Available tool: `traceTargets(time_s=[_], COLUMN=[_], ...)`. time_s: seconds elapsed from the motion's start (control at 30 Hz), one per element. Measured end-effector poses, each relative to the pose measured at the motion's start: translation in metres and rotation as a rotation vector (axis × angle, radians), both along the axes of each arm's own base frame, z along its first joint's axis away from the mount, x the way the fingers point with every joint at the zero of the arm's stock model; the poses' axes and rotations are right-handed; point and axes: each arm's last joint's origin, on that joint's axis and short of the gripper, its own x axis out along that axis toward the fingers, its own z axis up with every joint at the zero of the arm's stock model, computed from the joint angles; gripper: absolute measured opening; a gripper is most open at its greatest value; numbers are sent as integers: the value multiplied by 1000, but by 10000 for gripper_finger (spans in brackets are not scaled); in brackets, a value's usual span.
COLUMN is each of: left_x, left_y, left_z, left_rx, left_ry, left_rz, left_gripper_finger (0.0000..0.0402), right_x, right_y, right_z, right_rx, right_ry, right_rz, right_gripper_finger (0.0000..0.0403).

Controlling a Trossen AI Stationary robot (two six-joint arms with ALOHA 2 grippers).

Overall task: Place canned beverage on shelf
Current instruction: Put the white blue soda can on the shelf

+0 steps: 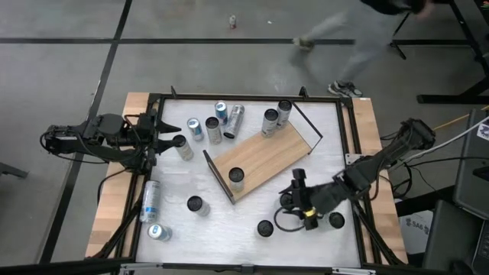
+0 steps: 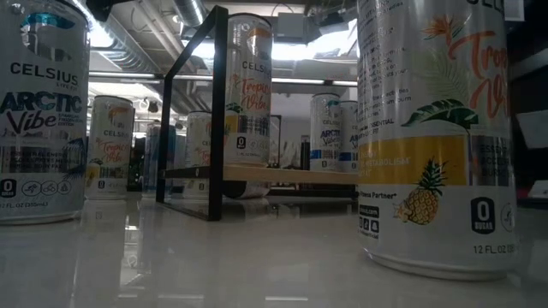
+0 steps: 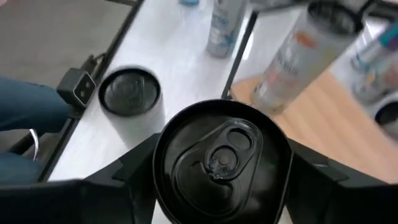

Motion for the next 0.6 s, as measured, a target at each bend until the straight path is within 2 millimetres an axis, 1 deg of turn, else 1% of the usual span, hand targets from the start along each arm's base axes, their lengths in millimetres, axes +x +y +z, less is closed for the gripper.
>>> traceTargets(time_s=[0.1, 0.23, 0.43, 0.6], left_x=[0, 0, 0, 0], left_y=[0, 0, 0, 0], left_z=[0, 0, 0, 0], left_rx=[1, 1, 2, 2], left_ry=[0, 0, 0, 0], left_rz=[0, 0, 0, 0], left_gripper_finger=[199, 199, 199, 199], right_x=[10, 21, 35, 42], right_y=[-13, -35, -74, -105], right_z=[12, 19, 20, 21], right_rx=[-31, -75, -90, -91], right_ry=[-20, -33, -28, -38], right_rz=[47, 95, 123, 142], right_gripper_finger=[254, 255, 256, 256])
